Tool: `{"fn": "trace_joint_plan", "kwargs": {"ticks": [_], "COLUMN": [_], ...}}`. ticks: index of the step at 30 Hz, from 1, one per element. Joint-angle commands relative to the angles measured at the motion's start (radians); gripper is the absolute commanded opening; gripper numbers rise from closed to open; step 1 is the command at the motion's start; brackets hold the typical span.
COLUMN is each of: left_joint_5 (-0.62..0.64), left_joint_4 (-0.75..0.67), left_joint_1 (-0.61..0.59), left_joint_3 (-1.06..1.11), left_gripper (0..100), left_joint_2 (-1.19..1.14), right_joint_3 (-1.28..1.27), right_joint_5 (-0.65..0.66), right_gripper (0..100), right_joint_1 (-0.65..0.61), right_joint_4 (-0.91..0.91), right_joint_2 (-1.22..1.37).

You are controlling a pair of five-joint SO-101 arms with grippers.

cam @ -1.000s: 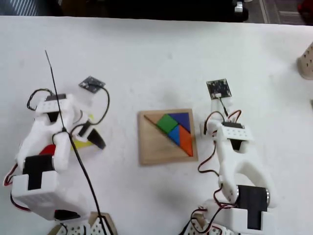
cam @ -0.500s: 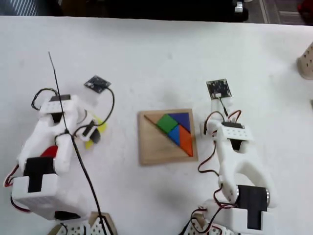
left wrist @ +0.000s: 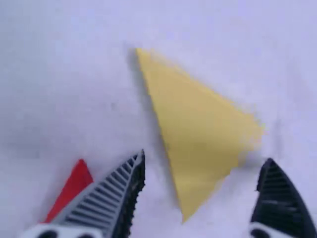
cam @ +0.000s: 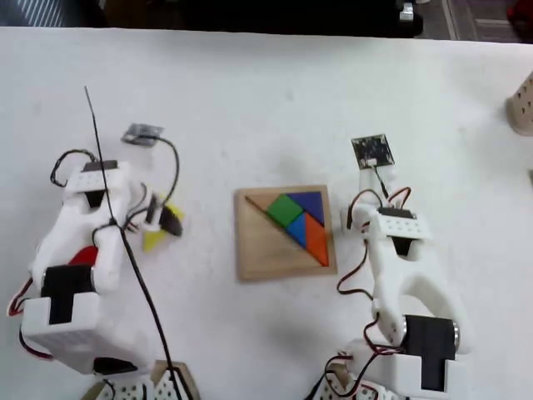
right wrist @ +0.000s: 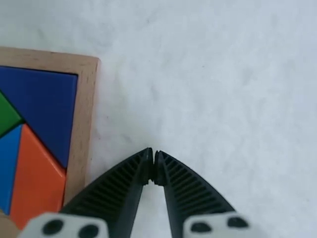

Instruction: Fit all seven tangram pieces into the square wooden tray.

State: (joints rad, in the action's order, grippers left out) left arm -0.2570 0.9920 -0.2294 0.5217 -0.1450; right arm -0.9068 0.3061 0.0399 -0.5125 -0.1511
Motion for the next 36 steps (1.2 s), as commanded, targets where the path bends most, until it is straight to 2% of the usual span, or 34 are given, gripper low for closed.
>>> {"fn": "trace_joint_plan", "kwargs": {"ticks": [1,6,9,18,36], "left_joint_5": [0.224,0.238,0.290,0.298,0.304], "left_joint_4": [-0.021,-0.060,-0.109,0.063,0.106], "left_joint_1": [-0.010,-0.002,-0.002,0.035,0.035], "left_joint_3": [-0.095,-0.103,-0.109,-0.279,-0.287], "left_gripper": [40,35,33,34,33], "left_joint_2": [0.028,0.024,-0.007,-0.186,-0.202], "right_joint_3": [0.055,0.055,0.055,0.055,0.055], "right_joint_5": [0.012,0.012,0.012,0.012,0.012], "right_gripper": [1.8,1.8,1.8,1.8,1.8], "right_joint_1": [-0.012,-0.012,-0.012,-0.019,-0.021], "right_joint_4": [0.001,0.001,0.001,0.001,0.001], "right_joint_2": [-0.004,-0.004,-0.004,-0.004,-0.004]}}
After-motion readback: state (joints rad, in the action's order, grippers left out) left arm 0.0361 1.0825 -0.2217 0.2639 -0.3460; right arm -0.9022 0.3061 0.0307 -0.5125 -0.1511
